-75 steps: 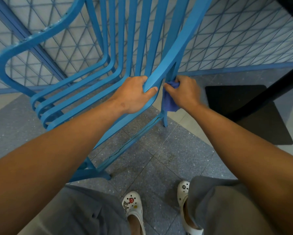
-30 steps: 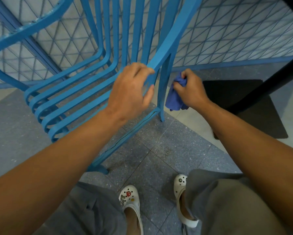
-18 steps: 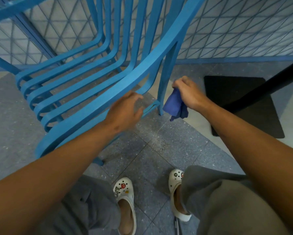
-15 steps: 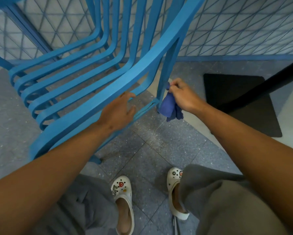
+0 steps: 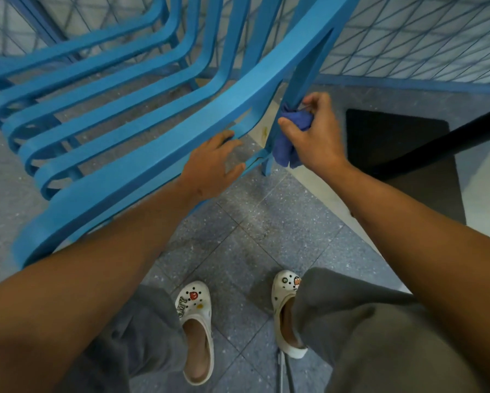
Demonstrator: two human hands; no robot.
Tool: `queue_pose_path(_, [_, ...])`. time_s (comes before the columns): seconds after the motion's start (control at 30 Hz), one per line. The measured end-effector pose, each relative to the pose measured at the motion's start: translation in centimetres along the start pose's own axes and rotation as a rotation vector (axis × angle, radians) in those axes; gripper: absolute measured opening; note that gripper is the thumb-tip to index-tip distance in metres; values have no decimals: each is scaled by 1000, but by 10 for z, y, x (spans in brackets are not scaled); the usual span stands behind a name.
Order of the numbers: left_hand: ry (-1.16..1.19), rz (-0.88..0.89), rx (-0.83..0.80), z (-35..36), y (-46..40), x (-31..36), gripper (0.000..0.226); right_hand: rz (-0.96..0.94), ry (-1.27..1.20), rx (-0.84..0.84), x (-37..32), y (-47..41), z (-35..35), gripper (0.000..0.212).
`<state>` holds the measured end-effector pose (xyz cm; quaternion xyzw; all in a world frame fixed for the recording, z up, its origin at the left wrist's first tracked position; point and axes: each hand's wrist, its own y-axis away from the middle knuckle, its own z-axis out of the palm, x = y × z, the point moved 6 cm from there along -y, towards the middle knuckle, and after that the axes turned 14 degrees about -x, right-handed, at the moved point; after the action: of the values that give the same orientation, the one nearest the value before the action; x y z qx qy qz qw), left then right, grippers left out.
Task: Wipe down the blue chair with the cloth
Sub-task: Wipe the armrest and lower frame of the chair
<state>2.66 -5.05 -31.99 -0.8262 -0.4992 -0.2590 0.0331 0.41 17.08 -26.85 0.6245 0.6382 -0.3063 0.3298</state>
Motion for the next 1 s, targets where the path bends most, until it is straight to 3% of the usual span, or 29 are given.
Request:
queue_pose_path(0.2, [-78, 26, -10, 2, 0, 2, 64, 45, -74, 116, 5, -7, 8, 44])
queue_pose_path(0.4, [-35, 16, -31, 0, 3, -1, 68, 254, -140, 54, 31, -3, 33, 28])
queue_pose_path(0.7, [-37, -4, -28, 2, 4, 0, 76, -11, -139, 213, -28, -2, -23, 25])
queue_pose_path(1.0, [-123, -4, -46, 6, 6, 0, 74, 148, -114, 72, 8, -2, 17, 24])
